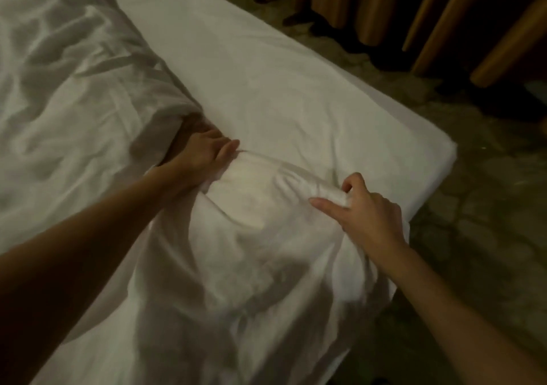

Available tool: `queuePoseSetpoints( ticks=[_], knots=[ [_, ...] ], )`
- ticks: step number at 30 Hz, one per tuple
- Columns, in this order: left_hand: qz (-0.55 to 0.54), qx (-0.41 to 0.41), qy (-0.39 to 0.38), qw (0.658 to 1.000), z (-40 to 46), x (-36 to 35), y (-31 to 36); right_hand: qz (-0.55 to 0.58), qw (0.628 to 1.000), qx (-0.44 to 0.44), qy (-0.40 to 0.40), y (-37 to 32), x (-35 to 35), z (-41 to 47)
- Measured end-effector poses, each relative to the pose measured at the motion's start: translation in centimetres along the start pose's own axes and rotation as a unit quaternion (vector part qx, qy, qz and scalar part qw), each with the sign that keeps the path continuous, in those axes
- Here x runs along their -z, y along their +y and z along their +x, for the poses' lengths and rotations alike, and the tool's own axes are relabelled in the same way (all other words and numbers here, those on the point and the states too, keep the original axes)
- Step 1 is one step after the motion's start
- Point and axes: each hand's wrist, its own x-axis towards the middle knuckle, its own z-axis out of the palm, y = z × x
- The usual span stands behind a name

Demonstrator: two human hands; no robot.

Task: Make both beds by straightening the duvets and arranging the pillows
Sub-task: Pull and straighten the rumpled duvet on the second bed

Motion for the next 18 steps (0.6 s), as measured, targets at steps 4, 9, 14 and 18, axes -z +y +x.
queuePoseSetpoints(
  ticks=[4, 9, 14, 18],
  knots=[
    [0.131, 0.053, -0.068, 0.988, 2.7, 2.1, 2.3, -0.026, 1.0, -0.008, -0.002, 1.9, 1.4, -2.4],
    [0.152, 0.028, 0.029, 0.988, 7.3, 5.3, 3.6, -0.006, 0.997, -0.04, 0.062, 2.8, 1.5, -3.1],
    [0.152, 0.027, -0.024, 0.988, 8.0, -0.3, 4.0, 0.025, 0.991, -0.128, 0.035, 3.7, -1.2, -1.7],
    [0.115, -0.056, -0.085, 0.988, 7.5, -1.3, 6.1, 0.025, 0.994, -0.026, 0.107, 2.6, -0.5, -1.7]
  ],
)
